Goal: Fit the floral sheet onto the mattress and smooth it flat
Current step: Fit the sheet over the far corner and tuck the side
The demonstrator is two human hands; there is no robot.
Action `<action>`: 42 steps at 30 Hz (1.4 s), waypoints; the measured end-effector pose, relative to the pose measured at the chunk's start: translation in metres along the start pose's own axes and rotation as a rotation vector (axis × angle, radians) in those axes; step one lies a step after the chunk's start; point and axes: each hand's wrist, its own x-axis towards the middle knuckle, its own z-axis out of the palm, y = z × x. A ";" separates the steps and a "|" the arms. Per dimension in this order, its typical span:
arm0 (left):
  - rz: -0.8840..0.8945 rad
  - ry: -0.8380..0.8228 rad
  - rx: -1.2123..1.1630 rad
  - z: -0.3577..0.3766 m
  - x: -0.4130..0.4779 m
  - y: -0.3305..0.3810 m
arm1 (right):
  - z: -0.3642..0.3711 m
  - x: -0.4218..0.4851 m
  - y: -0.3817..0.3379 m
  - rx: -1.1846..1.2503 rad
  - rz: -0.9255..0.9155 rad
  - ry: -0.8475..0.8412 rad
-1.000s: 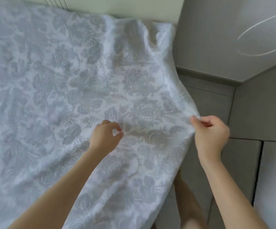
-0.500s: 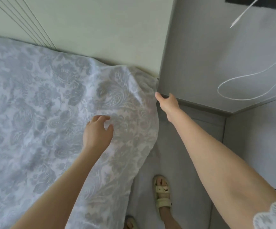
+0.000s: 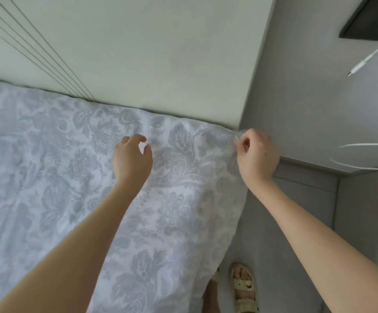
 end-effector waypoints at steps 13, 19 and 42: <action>0.339 -0.445 0.592 0.039 0.145 -0.004 | 0.059 0.045 0.014 0.332 0.679 -0.704; 0.664 -0.147 0.537 0.036 0.140 -0.003 | 0.030 0.041 0.019 -0.291 0.038 -0.145; 0.805 -0.487 0.848 0.116 0.028 0.099 | 0.050 -0.073 -0.021 0.488 0.793 -0.419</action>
